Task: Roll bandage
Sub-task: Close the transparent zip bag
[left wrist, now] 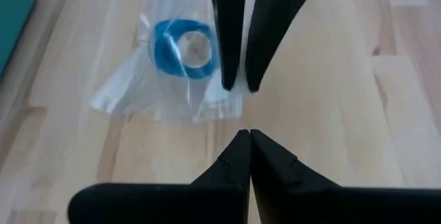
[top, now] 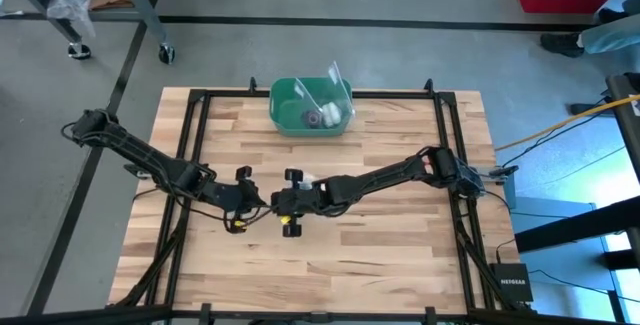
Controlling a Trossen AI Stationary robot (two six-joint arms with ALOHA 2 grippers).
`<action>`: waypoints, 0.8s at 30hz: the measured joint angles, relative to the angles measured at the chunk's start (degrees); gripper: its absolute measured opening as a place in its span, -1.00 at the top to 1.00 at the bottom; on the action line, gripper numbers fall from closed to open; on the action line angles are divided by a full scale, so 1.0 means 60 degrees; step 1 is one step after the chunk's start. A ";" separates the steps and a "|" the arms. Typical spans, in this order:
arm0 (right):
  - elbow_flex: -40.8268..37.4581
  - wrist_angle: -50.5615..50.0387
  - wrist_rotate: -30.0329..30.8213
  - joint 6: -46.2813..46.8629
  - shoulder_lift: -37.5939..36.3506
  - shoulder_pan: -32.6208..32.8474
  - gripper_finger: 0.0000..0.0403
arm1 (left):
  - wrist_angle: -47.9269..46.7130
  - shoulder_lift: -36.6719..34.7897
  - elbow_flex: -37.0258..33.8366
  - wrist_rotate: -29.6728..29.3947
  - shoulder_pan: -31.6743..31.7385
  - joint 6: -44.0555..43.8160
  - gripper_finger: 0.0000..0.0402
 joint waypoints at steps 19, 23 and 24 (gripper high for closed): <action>0.1209 -0.1827 0.0400 0.0123 0.0000 0.0134 0.91 | 0.1529 0.0451 0.0000 -0.0665 -0.0001 -0.0076 0.67; 0.1202 -0.2088 0.0396 0.0315 0.0000 0.0153 0.91 | 0.2022 0.0517 -0.0302 -0.0960 -0.0151 -0.0058 0.49; 0.1202 -0.2123 0.0400 0.0315 0.0000 0.0160 0.91 | 0.2448 0.0514 -0.0569 -0.1213 -0.0246 0.0031 0.46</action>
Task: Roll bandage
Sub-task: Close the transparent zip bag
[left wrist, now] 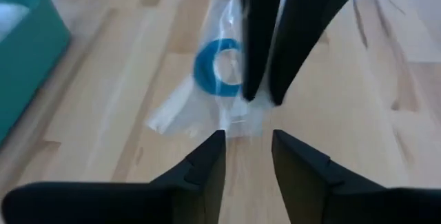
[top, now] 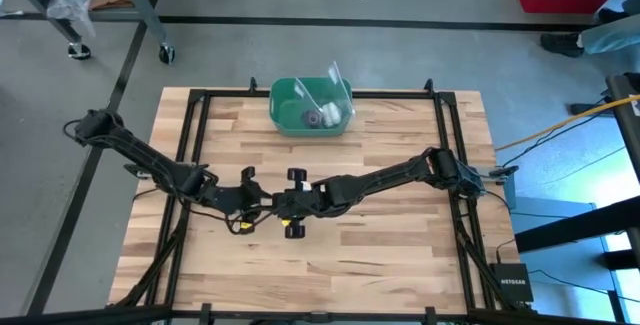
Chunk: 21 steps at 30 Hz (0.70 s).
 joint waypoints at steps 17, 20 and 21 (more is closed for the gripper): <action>0.0000 0.0032 -0.0182 0.0000 0.0000 -0.0025 0.91 | 0.3753 -0.0007 -0.1741 -0.0829 -0.0218 0.0625 0.52; 0.0000 0.0032 -0.0178 0.0004 0.0000 -0.0029 0.91 | 0.3786 -0.0009 -0.1741 -0.0807 -0.0218 0.0652 0.65; 0.0000 0.0032 -0.0178 0.0004 0.0000 -0.0029 0.91 | 0.3824 -0.0007 -0.1741 -0.0803 -0.0218 0.0678 0.70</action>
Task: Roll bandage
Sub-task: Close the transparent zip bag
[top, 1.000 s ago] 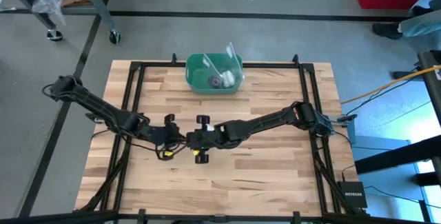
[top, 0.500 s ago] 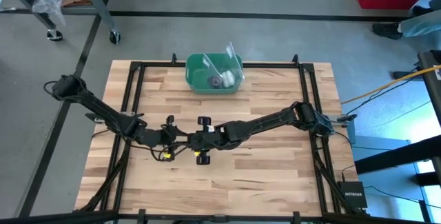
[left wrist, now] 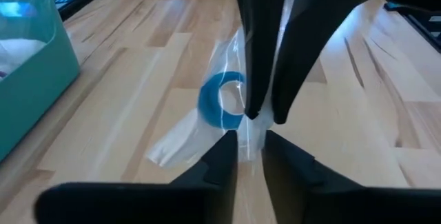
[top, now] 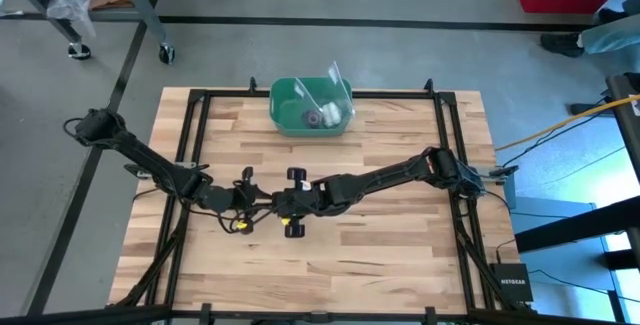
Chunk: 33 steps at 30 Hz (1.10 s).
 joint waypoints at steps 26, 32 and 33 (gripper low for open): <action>0.0384 -0.2080 0.1069 0.0843 -0.0015 0.0108 0.91 | -0.0612 -0.0076 0.0004 -0.2523 0.0299 -0.0618 1.00; 0.1095 -0.3722 0.1109 0.0969 -0.0011 0.0226 0.91 | -0.1274 -0.0456 0.0004 -0.2419 0.0295 -0.0614 1.00; 0.1135 -0.3753 0.1148 0.0973 -0.0015 0.0226 0.91 | -0.1258 -0.0504 0.0004 -0.2347 0.0299 -0.0582 1.00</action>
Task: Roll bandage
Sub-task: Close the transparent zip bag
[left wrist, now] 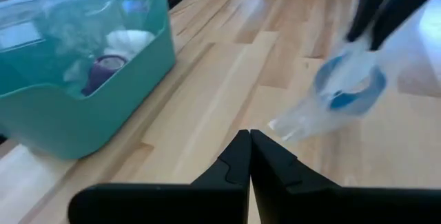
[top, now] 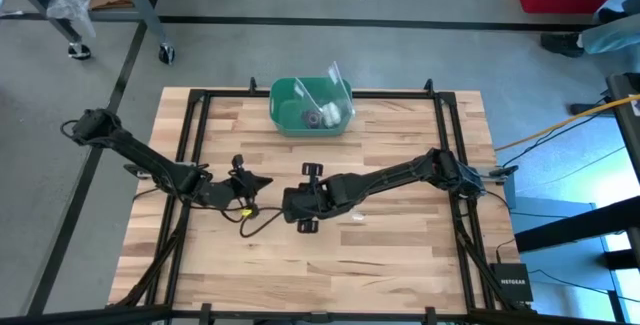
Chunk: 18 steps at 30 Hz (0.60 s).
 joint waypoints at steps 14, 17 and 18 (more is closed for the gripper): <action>-0.0097 0.0813 -0.0245 -0.0024 0.0004 -0.0029 0.91 | 0.2038 0.0063 0.0007 0.2615 0.0004 0.1431 0.56; -0.0104 0.0826 -0.0244 -0.0087 0.0004 -0.0029 0.91 | 0.2311 0.0300 0.0007 0.2642 0.0136 0.2020 0.38; -0.0104 0.0841 -0.0241 -0.0122 0.0004 -0.0029 0.91 | 0.2363 0.0403 0.0004 0.2642 0.0218 0.2097 0.33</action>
